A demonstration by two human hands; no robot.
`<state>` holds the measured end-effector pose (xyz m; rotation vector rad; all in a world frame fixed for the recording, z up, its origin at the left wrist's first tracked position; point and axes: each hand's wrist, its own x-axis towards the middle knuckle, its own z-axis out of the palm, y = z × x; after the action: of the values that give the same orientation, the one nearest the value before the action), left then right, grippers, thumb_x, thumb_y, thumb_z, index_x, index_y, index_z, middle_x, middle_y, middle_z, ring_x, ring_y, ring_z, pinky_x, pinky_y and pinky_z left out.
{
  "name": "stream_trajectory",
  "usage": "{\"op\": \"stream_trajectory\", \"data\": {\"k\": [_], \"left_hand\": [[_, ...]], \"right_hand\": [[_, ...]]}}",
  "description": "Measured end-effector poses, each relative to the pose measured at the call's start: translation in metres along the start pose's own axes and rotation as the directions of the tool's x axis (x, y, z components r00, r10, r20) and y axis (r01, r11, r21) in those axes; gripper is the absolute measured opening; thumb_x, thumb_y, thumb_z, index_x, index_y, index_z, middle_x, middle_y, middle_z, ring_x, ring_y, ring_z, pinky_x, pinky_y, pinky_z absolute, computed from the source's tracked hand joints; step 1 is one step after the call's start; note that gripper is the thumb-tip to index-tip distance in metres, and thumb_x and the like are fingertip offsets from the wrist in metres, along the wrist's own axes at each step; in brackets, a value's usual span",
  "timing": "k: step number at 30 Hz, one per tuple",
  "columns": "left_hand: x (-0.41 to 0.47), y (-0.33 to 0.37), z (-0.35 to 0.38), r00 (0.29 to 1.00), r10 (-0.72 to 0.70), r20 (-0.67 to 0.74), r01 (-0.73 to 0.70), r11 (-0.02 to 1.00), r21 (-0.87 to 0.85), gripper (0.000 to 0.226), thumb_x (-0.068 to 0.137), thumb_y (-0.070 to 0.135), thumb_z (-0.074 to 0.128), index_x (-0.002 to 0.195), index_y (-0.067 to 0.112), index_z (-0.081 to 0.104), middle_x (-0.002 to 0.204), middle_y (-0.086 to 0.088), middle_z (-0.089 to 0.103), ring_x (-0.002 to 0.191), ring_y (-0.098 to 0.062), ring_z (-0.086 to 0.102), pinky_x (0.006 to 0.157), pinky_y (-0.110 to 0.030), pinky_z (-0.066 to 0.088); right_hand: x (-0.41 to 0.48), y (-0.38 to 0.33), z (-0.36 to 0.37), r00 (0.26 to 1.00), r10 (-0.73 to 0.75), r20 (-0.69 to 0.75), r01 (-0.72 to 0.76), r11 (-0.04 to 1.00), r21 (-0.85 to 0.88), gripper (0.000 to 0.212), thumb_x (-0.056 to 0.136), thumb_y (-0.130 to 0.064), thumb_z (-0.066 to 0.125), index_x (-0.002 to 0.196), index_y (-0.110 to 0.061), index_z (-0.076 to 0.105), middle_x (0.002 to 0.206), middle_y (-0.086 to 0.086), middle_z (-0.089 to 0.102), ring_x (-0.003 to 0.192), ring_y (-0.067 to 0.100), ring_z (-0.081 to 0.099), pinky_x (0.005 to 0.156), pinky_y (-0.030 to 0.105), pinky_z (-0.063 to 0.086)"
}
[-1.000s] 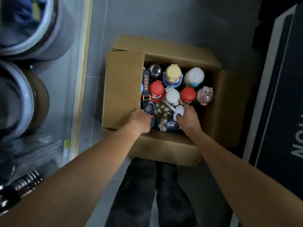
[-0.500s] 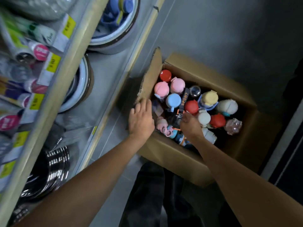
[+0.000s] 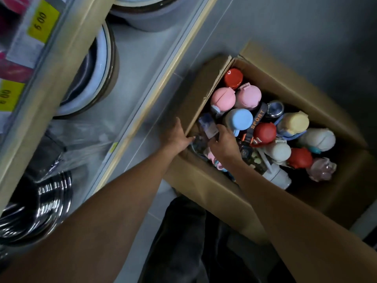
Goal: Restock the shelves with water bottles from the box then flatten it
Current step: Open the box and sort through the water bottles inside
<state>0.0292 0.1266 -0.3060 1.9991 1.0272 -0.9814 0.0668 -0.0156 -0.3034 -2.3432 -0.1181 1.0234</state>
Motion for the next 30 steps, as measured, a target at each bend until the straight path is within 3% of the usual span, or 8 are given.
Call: {"op": "stream_trajectory", "data": {"k": [2, 5, 13, 18, 21, 25, 28, 30], "left_hand": [[0.009, 0.0, 0.007, 0.999, 0.042, -0.015, -0.041, 0.999, 0.029, 0.053, 0.09, 0.023, 0.061, 0.136, 0.006, 0.04, 0.135, -0.018, 0.05, 0.123, -0.032, 0.048, 0.095, -0.034, 0.04], [0.01, 0.004, 0.012, 0.99, 0.088, -0.114, -0.073, 0.988, 0.134, 0.028, 0.094, 0.016, 0.053, 0.119, 0.002, 0.054, 0.123, -0.018, 0.058, 0.114, -0.032, 0.054, 0.087, -0.033, 0.043], [-0.001, 0.01, 0.014, 0.992, 0.012, -0.125, -0.008, 0.999, 0.034, 0.059, 0.092, 0.018, 0.057, 0.143, 0.005, 0.03, 0.147, -0.016, 0.033, 0.131, -0.034, 0.039, 0.103, -0.04, 0.037], [-0.031, 0.023, 0.033, 0.935, 0.2, -0.294, -0.176, 0.979, 0.106, 0.055, 0.086, 0.013, 0.06, 0.135, 0.006, 0.037, 0.14, -0.014, 0.031, 0.128, -0.032, 0.035, 0.104, -0.038, 0.033], [-0.055, 0.048, 0.061, 0.967, 0.212, -0.142, -0.193, 0.972, 0.134, 0.058, 0.083, 0.014, 0.061, 0.136, 0.009, 0.037, 0.141, -0.014, 0.034, 0.13, -0.03, 0.035, 0.102, -0.038, 0.034], [-0.067, 0.065, 0.101, 0.972, 0.226, 0.069, -0.234, 0.959, 0.159, 0.031, 0.082, 0.023, 0.06, 0.109, 0.01, 0.053, 0.117, -0.011, 0.057, 0.112, -0.03, 0.053, 0.086, -0.036, 0.045], [-0.076, 0.067, 0.129, 0.962, 0.209, 0.173, -0.237, 0.958, 0.158, 0.036, 0.086, 0.026, 0.055, 0.121, 0.016, 0.052, 0.121, -0.004, 0.06, 0.115, -0.025, 0.054, 0.096, -0.037, 0.046], [-0.078, 0.063, 0.145, 0.959, 0.21, 0.19, -0.246, 0.95, 0.19, 0.042, 0.087, 0.026, 0.055, 0.128, 0.016, 0.049, 0.129, -0.006, 0.055, 0.122, -0.025, 0.05, 0.102, -0.036, 0.041]], "right_hand": [[0.006, 0.004, 0.005, 1.0, 0.0, 0.008, 0.0, 1.0, 0.001, 0.038, 0.091, -0.015, 0.051, 0.127, -0.003, 0.049, 0.12, 0.019, 0.052, 0.109, 0.035, 0.05, 0.084, 0.037, 0.042], [0.011, 0.01, 0.006, 1.0, 0.004, 0.019, -0.004, 1.0, 0.003, 0.043, 0.093, -0.017, 0.05, 0.134, -0.004, 0.045, 0.127, 0.018, 0.051, 0.115, 0.033, 0.049, 0.091, 0.039, 0.042], [-0.008, 0.025, -0.016, 0.997, 0.076, 0.016, -0.077, 0.996, 0.05, 0.046, 0.085, -0.004, 0.048, 0.131, -0.003, 0.048, 0.128, 0.018, 0.052, 0.118, 0.033, 0.049, 0.097, 0.04, 0.043], [-0.028, 0.037, -0.034, 0.989, 0.145, -0.005, -0.144, 0.984, 0.106, 0.037, 0.083, -0.003, 0.049, 0.12, -0.003, 0.056, 0.117, 0.018, 0.06, 0.107, 0.034, 0.055, 0.083, 0.033, 0.044], [-0.053, 0.057, -0.055, 0.981, 0.187, -0.055, -0.176, 0.971, 0.163, 0.034, 0.083, -0.004, 0.051, 0.116, -0.004, 0.057, 0.115, 0.017, 0.063, 0.108, 0.034, 0.056, 0.087, 0.04, 0.047], [-0.081, 0.09, -0.067, 0.955, 0.293, -0.044, -0.275, 0.932, 0.238, 0.03, 0.084, -0.007, 0.049, 0.113, -0.013, 0.058, 0.113, 0.01, 0.064, 0.109, 0.03, 0.057, 0.091, 0.041, 0.048], [-0.097, 0.12, -0.066, 0.938, 0.346, -0.03, -0.33, 0.914, 0.235, 0.018, 0.086, -0.008, 0.048, 0.093, -0.023, 0.056, 0.094, 0.007, 0.061, 0.096, 0.031, 0.058, 0.077, 0.034, 0.044], [-0.104, 0.14, -0.061, 0.921, 0.388, -0.022, -0.373, 0.899, 0.23, 0.025, 0.088, -0.009, 0.049, 0.11, -0.012, 0.059, 0.11, 0.014, 0.063, 0.106, 0.033, 0.056, 0.083, 0.034, 0.043]]}}
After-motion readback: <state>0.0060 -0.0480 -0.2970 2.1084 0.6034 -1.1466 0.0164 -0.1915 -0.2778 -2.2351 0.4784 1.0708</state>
